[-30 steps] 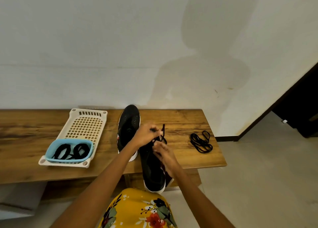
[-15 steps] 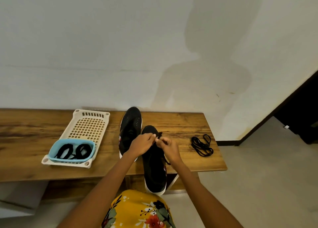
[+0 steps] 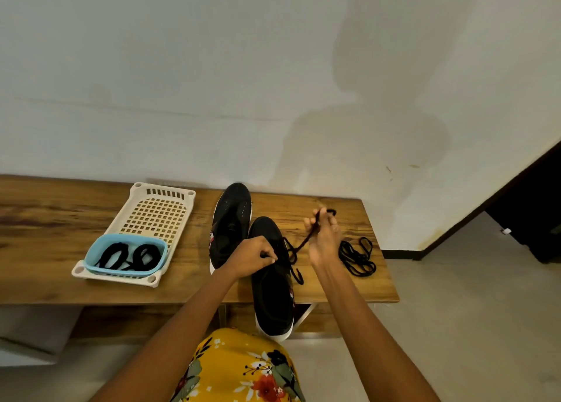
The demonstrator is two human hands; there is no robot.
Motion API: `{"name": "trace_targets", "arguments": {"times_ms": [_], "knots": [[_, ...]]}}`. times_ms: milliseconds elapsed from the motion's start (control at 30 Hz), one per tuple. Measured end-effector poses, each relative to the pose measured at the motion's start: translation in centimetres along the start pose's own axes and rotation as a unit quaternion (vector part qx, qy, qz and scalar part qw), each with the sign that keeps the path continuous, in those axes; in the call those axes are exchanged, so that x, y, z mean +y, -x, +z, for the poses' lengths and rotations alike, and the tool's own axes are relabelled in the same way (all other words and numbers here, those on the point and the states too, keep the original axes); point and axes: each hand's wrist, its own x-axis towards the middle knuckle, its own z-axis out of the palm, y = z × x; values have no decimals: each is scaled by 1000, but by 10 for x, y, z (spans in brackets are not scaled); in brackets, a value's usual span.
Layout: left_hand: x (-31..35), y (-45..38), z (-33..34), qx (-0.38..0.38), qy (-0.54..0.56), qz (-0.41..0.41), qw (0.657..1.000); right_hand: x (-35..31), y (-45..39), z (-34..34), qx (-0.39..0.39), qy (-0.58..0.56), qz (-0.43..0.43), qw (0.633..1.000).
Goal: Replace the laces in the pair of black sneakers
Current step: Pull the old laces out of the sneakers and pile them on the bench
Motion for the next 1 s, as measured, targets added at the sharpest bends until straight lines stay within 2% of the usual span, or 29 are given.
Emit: {"name": "trace_targets", "arguments": {"times_ms": [100, 167, 233, 333, 400, 467, 533, 600, 633, 667, 767, 900, 1000], "knots": [[-1, 1, 2, 3, 14, -13, 1000, -20, -14, 1, 17, 41, -36, 998], [1, 3, 4, 7, 18, -19, 1000, -16, -20, -7, 1, 129, -32, 991], [4, 5, 10, 11, -23, -17, 1000, 1, -20, -22, -31, 241, -12, 970], [11, 8, 8, -4, -88, -61, 994, 30, -11, -44, -66, 418, 20, 906], [14, 7, 3, -58, -119, -93, 987, 47, 1, -54, -127, 478, 43, 868], [17, 6, 2, -86, -105, -108, 985, 57, 15, -61, -192, 516, 48, 833], [17, 5, 3, -58, -40, -128, 989, 63, 27, -63, -223, 598, 13, 770], [17, 6, 6, -9, 4, -145, 989, 66, 33, -65, -217, 700, -78, 676], [16, 8, 8, 13, 15, -151, 988, 66, 34, -65, -199, 721, -120, 653], [15, 10, 10, 28, 17, -154, 988, 66, 35, -65, -172, 718, -136, 660], [16, 16, 18, 43, -39, -135, 989, 64, 34, -66, -117, 663, -119, 730], [21, 8, 30, 61, -166, -98, 979, 60, 33, -69, -113, 627, -110, 763], [24, -4, 28, 126, -129, -128, 975, 60, 29, -70, -118, 621, -108, 767]]}}
